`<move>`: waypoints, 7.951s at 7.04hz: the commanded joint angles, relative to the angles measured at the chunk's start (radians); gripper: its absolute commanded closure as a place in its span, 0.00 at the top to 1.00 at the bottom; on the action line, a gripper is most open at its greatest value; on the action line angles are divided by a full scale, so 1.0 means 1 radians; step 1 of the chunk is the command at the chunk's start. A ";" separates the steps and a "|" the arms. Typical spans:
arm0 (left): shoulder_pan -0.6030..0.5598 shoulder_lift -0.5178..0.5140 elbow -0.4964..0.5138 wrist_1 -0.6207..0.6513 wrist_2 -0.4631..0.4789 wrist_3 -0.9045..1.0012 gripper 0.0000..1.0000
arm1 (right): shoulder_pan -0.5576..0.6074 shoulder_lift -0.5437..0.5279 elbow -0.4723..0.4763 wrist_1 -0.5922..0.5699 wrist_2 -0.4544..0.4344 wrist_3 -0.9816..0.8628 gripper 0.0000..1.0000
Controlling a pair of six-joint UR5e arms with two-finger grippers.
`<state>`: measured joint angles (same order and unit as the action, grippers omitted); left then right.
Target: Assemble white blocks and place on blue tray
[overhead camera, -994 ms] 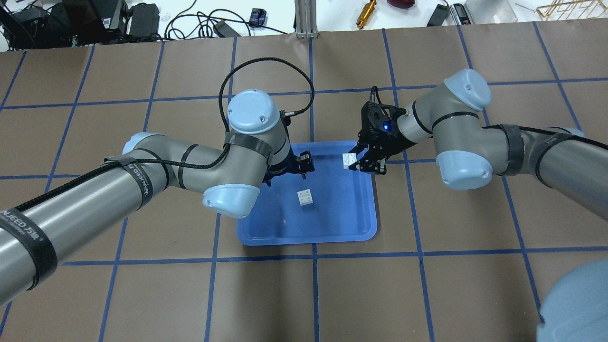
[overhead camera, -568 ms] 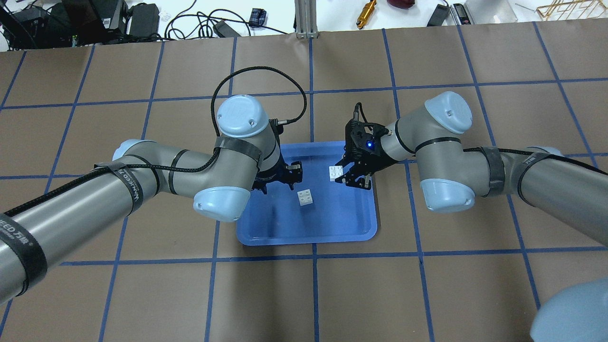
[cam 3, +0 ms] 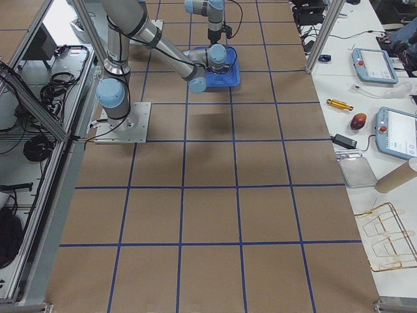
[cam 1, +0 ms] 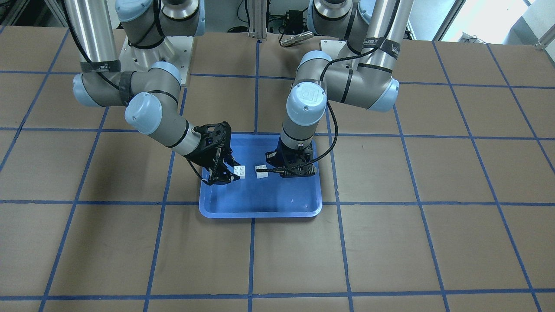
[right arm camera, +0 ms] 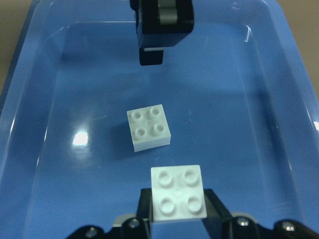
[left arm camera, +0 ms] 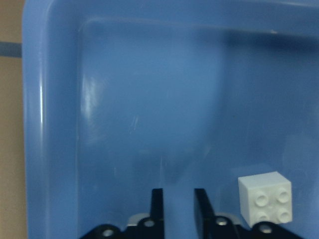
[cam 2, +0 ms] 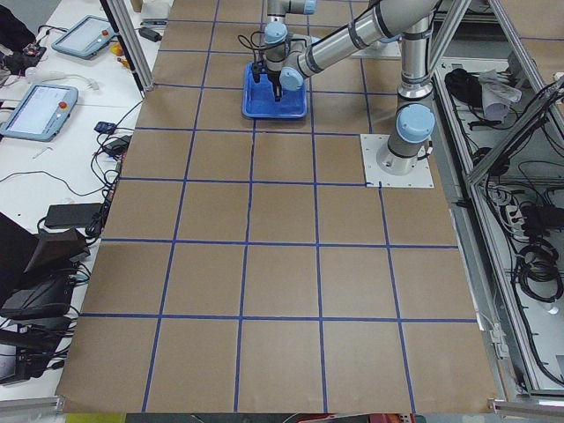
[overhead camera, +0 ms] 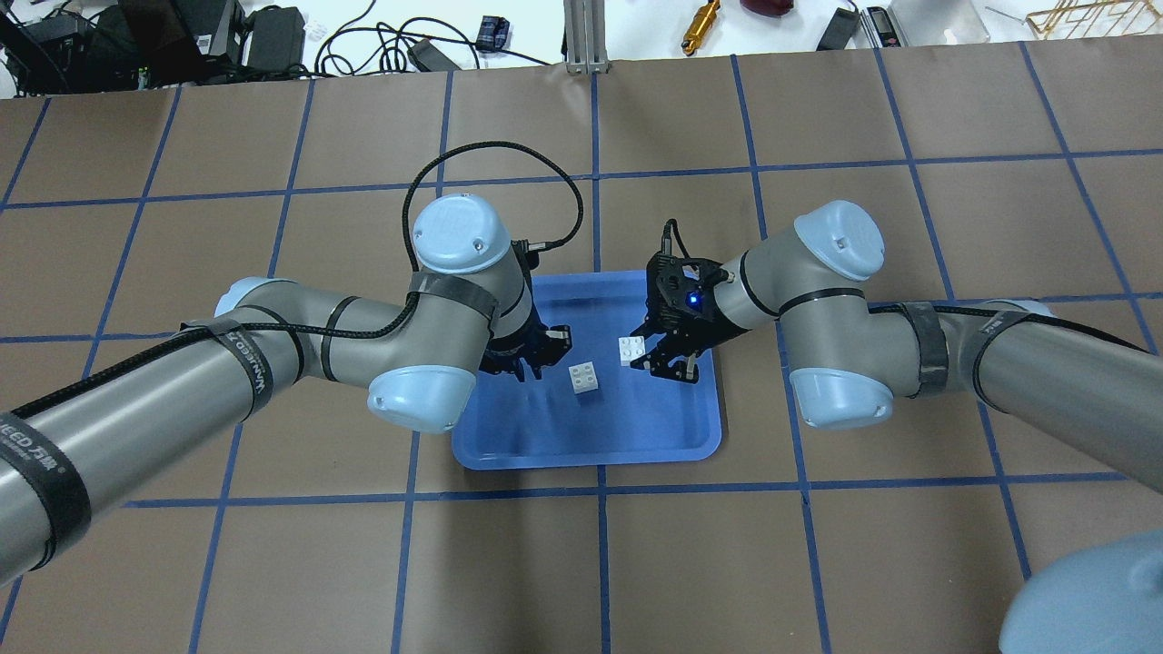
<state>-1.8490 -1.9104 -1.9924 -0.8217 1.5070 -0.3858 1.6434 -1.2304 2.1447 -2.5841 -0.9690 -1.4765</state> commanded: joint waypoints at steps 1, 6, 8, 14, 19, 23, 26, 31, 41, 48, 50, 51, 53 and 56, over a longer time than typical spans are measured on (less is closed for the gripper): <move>-0.007 -0.018 0.001 0.009 -0.037 -0.031 0.10 | 0.003 0.027 0.000 -0.040 0.001 -0.005 0.00; -0.012 -0.022 0.000 0.009 -0.126 -0.087 0.07 | 0.032 0.051 -0.002 -0.053 0.003 0.002 0.00; -0.019 -0.028 0.000 0.010 -0.128 -0.093 0.07 | 0.035 0.071 -0.002 -0.054 0.004 0.001 0.00; -0.027 -0.036 0.000 0.019 -0.126 -0.102 0.07 | 0.061 0.074 -0.005 -0.076 0.007 0.002 0.00; -0.027 -0.038 -0.002 0.018 -0.129 -0.102 0.08 | 0.061 0.074 -0.003 -0.074 0.009 0.005 0.49; -0.027 -0.038 -0.002 0.016 -0.129 -0.102 0.10 | 0.061 0.074 -0.003 -0.073 0.007 0.035 0.65; -0.029 -0.041 0.004 0.021 -0.128 -0.084 0.10 | 0.058 0.060 -0.008 -0.073 0.007 0.100 0.72; -0.029 -0.045 0.007 0.021 -0.126 -0.068 0.10 | 0.030 -0.032 -0.011 -0.065 -0.008 0.172 0.73; -0.036 -0.045 0.009 0.027 -0.123 -0.036 0.10 | -0.028 -0.080 0.017 -0.036 -0.085 0.289 0.73; -0.036 -0.045 0.014 0.027 -0.119 0.021 0.10 | -0.119 -0.201 -0.090 0.097 -0.227 0.922 0.80; -0.038 -0.045 0.018 0.026 -0.119 0.021 0.10 | -0.116 -0.201 -0.287 0.416 -0.319 1.088 0.83; -0.038 -0.045 0.018 0.026 -0.119 0.021 0.10 | -0.116 -0.199 -0.360 0.578 -0.353 1.108 0.91; -0.038 -0.045 0.020 0.027 -0.117 0.044 0.10 | -0.120 -0.228 -0.391 0.669 -0.431 1.264 1.00; -0.036 -0.042 0.020 0.027 -0.116 0.050 0.10 | -0.122 -0.323 -0.390 0.795 -0.581 1.268 1.00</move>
<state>-1.8866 -1.9550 -1.9728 -0.7957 1.3901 -0.3409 1.5220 -1.5080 1.7523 -1.8204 -1.4996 -0.2128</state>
